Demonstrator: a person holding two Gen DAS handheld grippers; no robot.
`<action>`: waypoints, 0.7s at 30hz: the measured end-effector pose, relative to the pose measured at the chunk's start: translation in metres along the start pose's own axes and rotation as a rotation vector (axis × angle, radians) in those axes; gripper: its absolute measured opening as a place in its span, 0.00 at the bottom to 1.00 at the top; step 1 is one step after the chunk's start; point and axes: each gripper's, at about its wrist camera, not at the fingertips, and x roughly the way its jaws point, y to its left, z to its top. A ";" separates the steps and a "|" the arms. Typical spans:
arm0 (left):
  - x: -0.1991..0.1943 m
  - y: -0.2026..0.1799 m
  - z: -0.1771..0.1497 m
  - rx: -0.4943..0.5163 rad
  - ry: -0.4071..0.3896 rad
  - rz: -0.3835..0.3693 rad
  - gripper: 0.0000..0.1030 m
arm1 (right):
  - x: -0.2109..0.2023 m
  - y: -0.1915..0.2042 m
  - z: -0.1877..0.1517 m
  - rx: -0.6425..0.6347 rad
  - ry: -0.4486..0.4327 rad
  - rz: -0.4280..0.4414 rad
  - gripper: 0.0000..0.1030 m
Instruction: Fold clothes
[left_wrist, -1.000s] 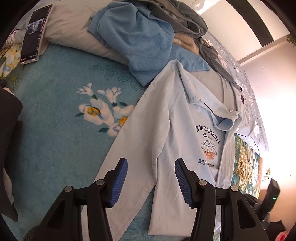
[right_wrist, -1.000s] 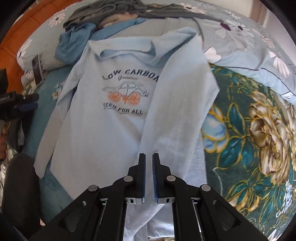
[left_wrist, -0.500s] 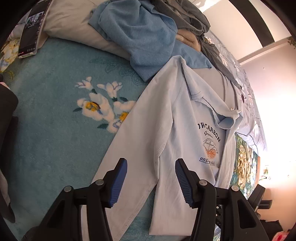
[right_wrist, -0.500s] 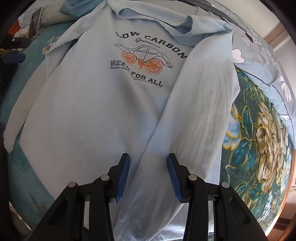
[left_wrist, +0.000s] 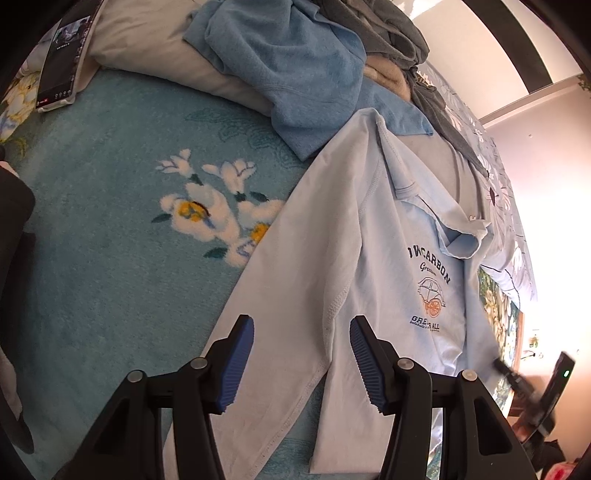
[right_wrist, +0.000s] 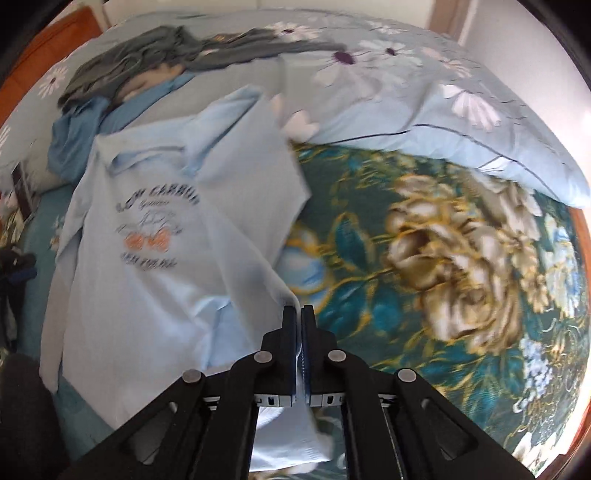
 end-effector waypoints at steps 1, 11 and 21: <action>0.001 0.001 0.001 0.001 0.001 0.004 0.57 | -0.004 -0.019 0.010 0.031 -0.022 -0.033 0.02; 0.012 0.009 0.008 0.021 0.013 0.063 0.57 | 0.001 -0.162 0.086 0.291 -0.118 -0.305 0.02; 0.031 0.013 0.000 0.109 0.088 0.125 0.57 | 0.005 -0.153 0.110 0.272 -0.113 -0.362 0.11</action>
